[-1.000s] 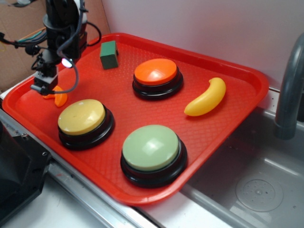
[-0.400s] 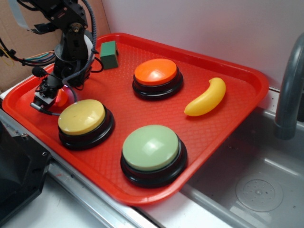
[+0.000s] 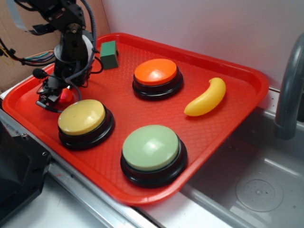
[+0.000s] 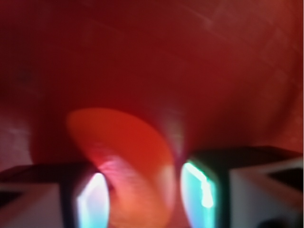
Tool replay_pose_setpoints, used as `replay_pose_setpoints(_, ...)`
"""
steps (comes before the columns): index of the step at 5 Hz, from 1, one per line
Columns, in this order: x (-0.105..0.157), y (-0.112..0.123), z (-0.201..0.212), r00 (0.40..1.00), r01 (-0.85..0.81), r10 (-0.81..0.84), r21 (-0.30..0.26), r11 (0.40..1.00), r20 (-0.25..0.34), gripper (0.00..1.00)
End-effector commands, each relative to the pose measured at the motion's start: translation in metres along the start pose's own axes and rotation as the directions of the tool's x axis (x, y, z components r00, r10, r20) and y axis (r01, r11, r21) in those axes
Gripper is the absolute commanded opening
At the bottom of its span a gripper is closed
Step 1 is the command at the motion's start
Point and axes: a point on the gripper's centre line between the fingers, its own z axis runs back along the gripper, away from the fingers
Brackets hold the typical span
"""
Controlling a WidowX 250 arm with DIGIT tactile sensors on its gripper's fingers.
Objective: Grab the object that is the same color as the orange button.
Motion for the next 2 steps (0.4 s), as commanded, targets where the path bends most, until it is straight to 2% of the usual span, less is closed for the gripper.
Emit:
replay_pose_setpoints(1,0.0,-0.002,0.04,0.937,-0.321,0.308,0.059,0.945,0.165,0.0)
replay_pose_setpoints(2,0.006,0.006,0.075,0.819,-0.551,0.521,0.073,0.832,0.243,0.0)
